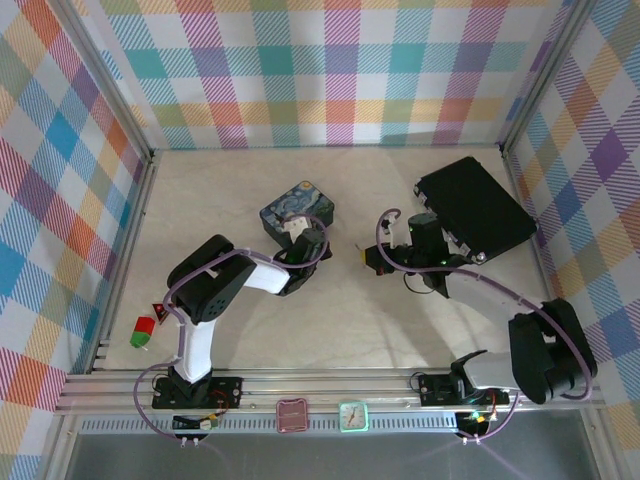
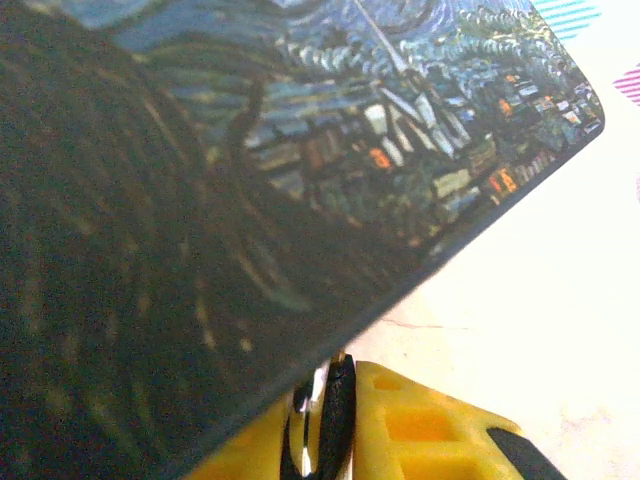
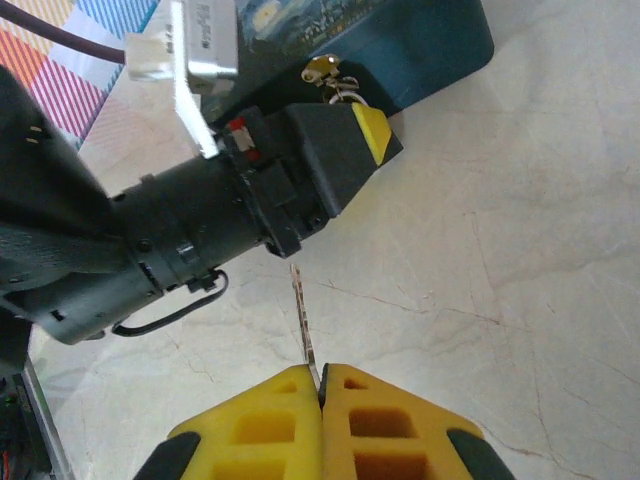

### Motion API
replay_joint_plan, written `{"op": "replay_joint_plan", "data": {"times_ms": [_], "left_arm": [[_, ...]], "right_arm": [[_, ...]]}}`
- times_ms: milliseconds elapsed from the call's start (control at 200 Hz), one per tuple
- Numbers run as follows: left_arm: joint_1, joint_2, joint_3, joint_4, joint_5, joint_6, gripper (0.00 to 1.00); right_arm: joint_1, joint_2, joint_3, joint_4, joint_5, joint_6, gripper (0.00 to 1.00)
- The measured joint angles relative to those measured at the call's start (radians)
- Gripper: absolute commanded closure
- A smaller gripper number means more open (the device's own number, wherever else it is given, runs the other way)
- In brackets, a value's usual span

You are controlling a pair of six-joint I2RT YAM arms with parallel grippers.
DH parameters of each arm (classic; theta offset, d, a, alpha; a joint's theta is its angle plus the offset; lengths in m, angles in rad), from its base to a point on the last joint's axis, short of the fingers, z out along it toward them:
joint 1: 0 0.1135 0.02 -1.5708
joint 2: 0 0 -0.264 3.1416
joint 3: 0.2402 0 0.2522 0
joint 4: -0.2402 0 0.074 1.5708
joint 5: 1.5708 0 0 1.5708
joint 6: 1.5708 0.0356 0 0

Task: Unlock a padlock with a key

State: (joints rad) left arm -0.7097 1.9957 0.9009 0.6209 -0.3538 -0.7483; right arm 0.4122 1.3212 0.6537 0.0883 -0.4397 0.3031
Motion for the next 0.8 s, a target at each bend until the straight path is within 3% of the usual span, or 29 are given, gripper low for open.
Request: {"op": "replay_joint_plan", "data": {"times_ms": [420, 800], "left_arm": [[0.113, -0.133, -0.119, -0.007, 0.329, -0.157, 1.00], [0.140, -0.145, -0.214, 0.248, 0.513, -0.323, 1.00]], "right_arm": [[0.000, 0.206, -0.060, 0.275, -0.105, 0.163, 1.00], [0.041, 0.382, -0.061, 0.510, -0.212, 0.314, 1.00]]}}
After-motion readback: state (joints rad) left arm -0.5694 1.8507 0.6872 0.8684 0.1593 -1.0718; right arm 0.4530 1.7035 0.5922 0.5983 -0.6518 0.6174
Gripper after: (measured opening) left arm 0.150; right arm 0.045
